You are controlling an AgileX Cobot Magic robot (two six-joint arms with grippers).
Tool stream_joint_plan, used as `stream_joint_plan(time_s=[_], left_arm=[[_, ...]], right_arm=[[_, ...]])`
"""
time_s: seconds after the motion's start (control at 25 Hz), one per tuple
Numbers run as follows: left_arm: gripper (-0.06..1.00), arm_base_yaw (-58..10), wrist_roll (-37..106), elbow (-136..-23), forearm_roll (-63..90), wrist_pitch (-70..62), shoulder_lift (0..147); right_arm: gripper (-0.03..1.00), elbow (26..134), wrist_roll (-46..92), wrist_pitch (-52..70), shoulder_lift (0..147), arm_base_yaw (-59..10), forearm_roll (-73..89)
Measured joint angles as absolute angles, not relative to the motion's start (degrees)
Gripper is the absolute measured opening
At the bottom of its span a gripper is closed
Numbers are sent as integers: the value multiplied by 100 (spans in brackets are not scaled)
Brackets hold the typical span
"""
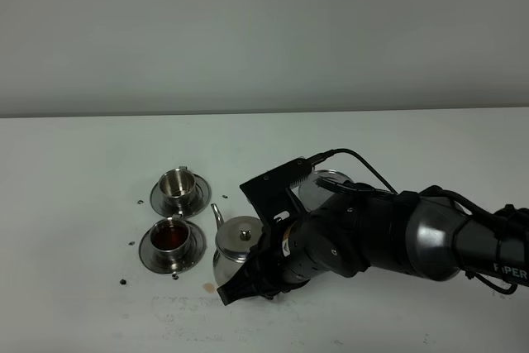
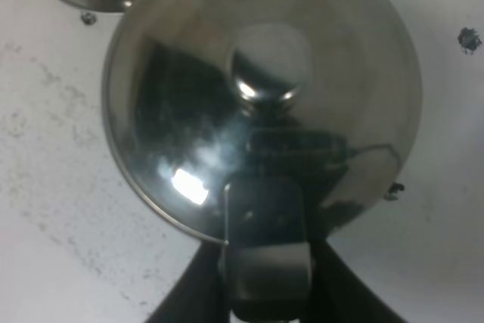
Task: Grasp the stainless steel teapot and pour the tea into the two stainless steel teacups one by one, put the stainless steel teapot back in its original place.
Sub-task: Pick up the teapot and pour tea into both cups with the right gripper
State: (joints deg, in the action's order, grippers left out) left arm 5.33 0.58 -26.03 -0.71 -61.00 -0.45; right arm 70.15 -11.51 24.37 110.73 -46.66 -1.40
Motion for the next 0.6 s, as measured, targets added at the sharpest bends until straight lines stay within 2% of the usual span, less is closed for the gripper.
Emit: stream_joint_plan(time_s=[0.28, 0.6], left_arm=[[46, 533, 58, -2603, -71, -6100, -45], [46, 533, 58, -2603, -71, -6100, -45]], right_arm=[[20, 7220, -1115, 2680, 10707, -4666, -301], [20, 8583, -879, 3891, 10628, -4666, -959]])
